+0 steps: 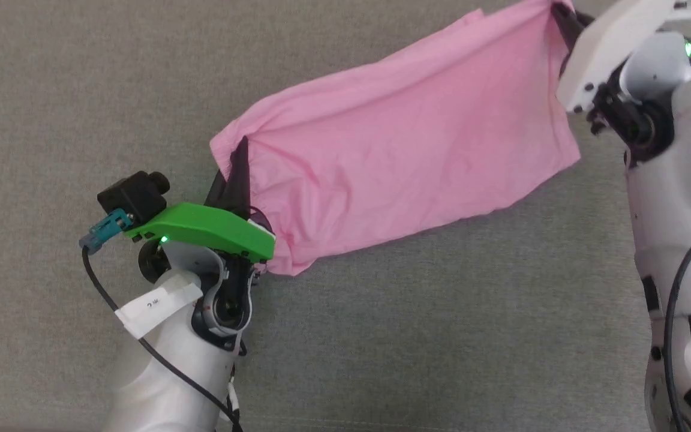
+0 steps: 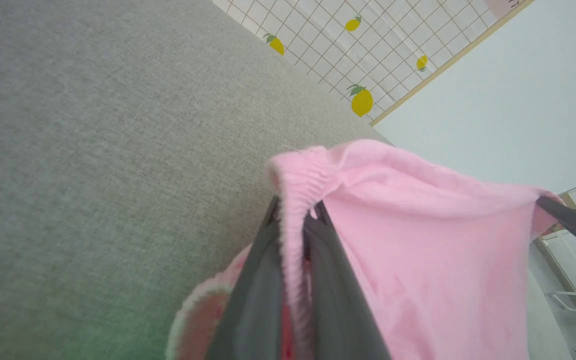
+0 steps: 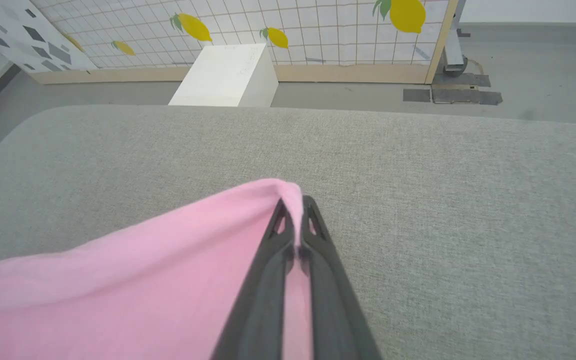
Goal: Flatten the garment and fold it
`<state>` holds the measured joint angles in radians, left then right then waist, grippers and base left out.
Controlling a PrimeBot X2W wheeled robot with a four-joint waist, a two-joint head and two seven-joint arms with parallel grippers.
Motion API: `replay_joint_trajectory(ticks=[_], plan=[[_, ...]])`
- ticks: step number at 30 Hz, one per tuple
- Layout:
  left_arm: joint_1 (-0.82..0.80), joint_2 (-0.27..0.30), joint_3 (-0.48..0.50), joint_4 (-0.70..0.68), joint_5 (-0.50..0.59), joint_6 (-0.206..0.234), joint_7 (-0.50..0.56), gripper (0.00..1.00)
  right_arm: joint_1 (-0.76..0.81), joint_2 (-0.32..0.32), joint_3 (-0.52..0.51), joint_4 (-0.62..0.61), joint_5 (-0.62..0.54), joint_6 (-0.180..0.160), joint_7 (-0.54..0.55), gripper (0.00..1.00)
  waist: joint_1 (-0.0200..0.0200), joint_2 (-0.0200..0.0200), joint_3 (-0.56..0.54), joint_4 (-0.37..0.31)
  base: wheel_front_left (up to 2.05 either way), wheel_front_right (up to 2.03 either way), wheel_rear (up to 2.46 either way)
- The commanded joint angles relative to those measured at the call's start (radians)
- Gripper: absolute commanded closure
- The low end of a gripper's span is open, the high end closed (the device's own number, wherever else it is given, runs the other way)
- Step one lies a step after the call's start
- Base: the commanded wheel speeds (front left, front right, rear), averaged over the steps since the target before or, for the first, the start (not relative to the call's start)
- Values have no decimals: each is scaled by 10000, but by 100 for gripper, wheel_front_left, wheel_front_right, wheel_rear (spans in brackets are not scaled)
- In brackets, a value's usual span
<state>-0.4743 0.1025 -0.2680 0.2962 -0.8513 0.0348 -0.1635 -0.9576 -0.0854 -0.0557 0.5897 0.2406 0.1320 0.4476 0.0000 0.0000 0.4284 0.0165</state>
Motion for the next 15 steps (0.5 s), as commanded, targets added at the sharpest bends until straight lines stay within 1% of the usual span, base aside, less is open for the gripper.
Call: replay_joint_trajectory(ticks=[1,7,15], plan=[[-223,-23,2,35,-64,-59,-89,100,-386,53,59,316,-157,-13,-219,100,0,0,627,370,0,0,0],[-330,-62,-69,86,-101,-87,-76,100,-1352,205,125,1881,-669,-13,-633,100,0,0,1030,525,0,0,0],[-318,-119,-144,147,-192,-33,-24,100,-2106,308,202,3426,-955,-13,-1125,100,0,0,1263,686,0,0,0]])
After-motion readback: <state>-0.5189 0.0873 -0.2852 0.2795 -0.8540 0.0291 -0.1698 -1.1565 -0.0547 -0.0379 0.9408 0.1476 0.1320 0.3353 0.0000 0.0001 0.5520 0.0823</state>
